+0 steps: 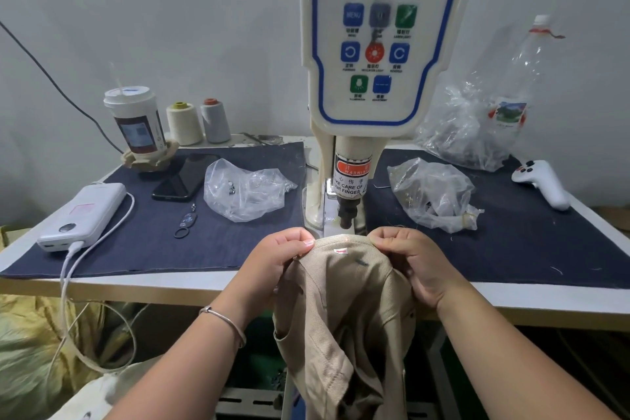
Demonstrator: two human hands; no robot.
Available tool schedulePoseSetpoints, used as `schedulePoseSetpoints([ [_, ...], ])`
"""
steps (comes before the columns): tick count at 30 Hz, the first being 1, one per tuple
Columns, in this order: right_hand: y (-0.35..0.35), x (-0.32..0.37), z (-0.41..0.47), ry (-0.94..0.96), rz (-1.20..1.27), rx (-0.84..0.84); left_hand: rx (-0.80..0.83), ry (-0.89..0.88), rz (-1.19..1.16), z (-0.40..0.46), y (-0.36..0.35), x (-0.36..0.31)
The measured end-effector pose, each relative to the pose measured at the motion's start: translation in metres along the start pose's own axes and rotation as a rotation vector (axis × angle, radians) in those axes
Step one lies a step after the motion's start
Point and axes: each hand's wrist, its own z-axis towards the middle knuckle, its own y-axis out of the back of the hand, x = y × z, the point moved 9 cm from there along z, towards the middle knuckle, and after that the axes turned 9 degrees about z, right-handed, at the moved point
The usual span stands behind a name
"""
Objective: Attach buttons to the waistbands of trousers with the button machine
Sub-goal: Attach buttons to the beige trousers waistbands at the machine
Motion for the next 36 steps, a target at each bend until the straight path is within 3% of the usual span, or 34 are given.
schedulePoseSetpoints([
  [16,0.001,-0.006,0.000,-0.028,0.022,0.068,0.045,-0.023,-0.020,0.004,-0.001,0.006],
  [31,-0.007,0.006,-0.011,-0.014,0.028,0.001,0.016,-0.025,-0.042,-0.002,-0.003,-0.008],
  [36,-0.027,0.031,-0.047,0.094,-0.037,0.107,0.045,-0.148,0.075,-0.032,-0.004,-0.034],
])
